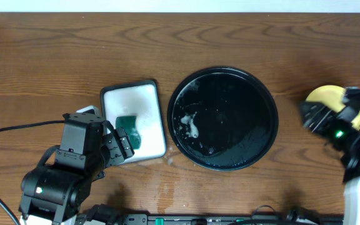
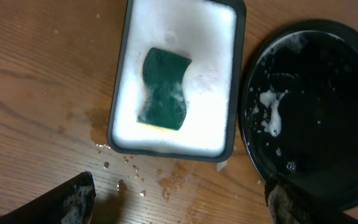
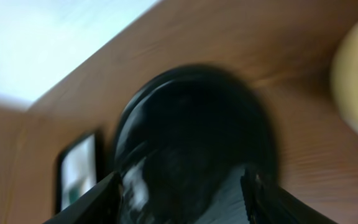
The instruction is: Clean dirty plates on tray and stack at the side
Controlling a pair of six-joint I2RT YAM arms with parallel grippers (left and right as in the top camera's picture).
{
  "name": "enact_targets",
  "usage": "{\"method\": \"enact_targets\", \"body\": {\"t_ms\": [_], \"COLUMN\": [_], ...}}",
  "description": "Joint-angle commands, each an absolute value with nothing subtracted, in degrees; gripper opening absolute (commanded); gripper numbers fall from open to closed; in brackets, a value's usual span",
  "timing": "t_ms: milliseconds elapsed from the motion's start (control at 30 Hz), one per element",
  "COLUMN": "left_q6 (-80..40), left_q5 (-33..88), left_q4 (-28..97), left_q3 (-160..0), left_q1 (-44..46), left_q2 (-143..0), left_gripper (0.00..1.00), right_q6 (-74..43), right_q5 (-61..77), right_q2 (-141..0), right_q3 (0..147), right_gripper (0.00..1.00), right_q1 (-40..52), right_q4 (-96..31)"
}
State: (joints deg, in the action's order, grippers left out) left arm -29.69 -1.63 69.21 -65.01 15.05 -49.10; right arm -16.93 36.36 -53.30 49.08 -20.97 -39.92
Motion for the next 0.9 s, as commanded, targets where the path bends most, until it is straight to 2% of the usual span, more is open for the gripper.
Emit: {"method": "enact_targets", "body": {"t_ms": [0, 67, 100, 133, 267, 467, 700, 767, 867], "left_q6": [-28.9, -28.9, -28.9, -28.9, -28.9, -28.9, -28.9, -28.9, -28.9], "left_q5": [-1.7, -1.7, -1.7, -1.7, -1.7, -1.7, -1.7, -1.7, -1.7], "left_q4": [69.4, 69.4, 69.4, 69.4, 69.4, 69.4, 69.4, 69.4, 69.4], "left_q3": [-66.0, -66.0, -66.0, -66.0, -66.0, -66.0, -66.0, -66.0, -66.0], "left_q1": [14.8, 14.8, 14.8, 14.8, 14.8, 14.8, 14.8, 14.8, 14.8], "left_q2": [-49.0, -49.0, -49.0, -49.0, -49.0, -49.0, -49.0, -49.0, -49.0], "left_gripper": [0.88, 0.88, 0.88, 0.88, 0.88, 0.88, 0.88, 0.88, 0.88], "right_q6": [-13.0, -13.1, -13.2, -13.2, -13.2, -11.1, 11.6, 20.3, 25.8], "right_q5": [39.4, 39.4, 39.4, 39.5, 39.3, 37.8, 37.5, 36.9, 35.2], "right_q2": [-44.0, -40.3, -38.5, -36.9, -32.1, -30.7, -29.4, -26.9, -19.6], "right_q3": [49.8, 49.8, 49.8, 49.8, 49.8, 49.8, 49.8, 48.7, 43.4], "right_gripper": [0.61, 0.64, 0.74, 0.99, 0.99, 0.99, 0.99, 0.99, 0.99], "right_q1": [-12.1, -8.4, -6.7, -5.1, -1.0, -0.7, 0.5, 1.7, 2.7], "right_q4": [-43.6, -44.6, -44.9, -45.3, -46.0, -47.9, -47.6, -46.6, -41.8]}}
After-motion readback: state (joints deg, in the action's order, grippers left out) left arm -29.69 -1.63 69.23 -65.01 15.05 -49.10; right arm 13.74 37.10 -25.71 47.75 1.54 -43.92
